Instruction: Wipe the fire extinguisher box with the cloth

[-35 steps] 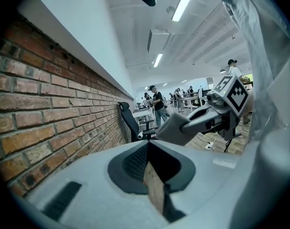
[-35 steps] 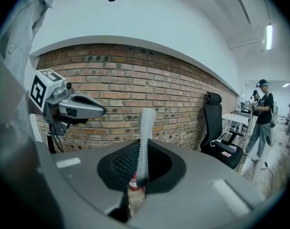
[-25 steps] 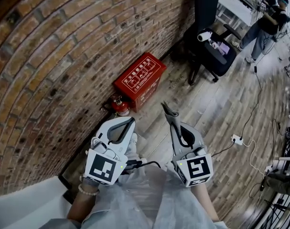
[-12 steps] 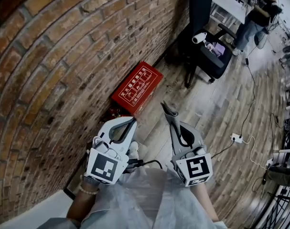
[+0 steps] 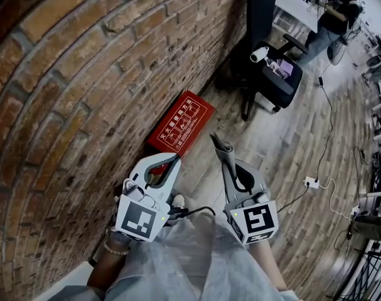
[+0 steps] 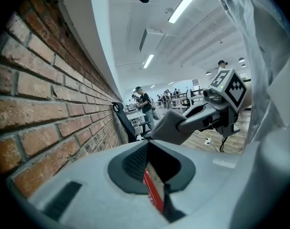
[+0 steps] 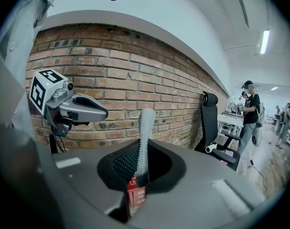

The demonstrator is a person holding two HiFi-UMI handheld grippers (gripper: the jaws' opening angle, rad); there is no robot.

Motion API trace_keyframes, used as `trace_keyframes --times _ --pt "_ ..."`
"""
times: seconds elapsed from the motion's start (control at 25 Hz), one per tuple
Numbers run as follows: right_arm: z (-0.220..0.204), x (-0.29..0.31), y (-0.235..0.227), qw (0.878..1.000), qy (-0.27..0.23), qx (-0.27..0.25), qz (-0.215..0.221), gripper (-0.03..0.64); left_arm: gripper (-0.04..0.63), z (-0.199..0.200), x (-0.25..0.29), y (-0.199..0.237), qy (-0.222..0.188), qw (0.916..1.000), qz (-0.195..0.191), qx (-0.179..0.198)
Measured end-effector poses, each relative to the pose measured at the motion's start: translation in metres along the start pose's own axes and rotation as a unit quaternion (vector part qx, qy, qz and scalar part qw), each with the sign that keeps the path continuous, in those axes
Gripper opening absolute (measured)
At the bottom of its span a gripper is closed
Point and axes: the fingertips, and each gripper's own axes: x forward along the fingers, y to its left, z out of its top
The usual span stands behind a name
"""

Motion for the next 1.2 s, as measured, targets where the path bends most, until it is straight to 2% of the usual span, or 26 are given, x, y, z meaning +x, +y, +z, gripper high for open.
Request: trace_keyframes --times 0.64,1.2 --pt "-0.002 0.026 -0.005 1.000 0.018 0.004 -0.002 0.018 -0.003 -0.017 0.001 0.030 0.009 0.9998 0.011 -0.010" --pt "-0.003 0.069 -0.031 0.998 0.026 -0.014 0.055 0.018 -0.003 -0.024 0.025 0.052 0.029 0.9966 0.068 -0.038"
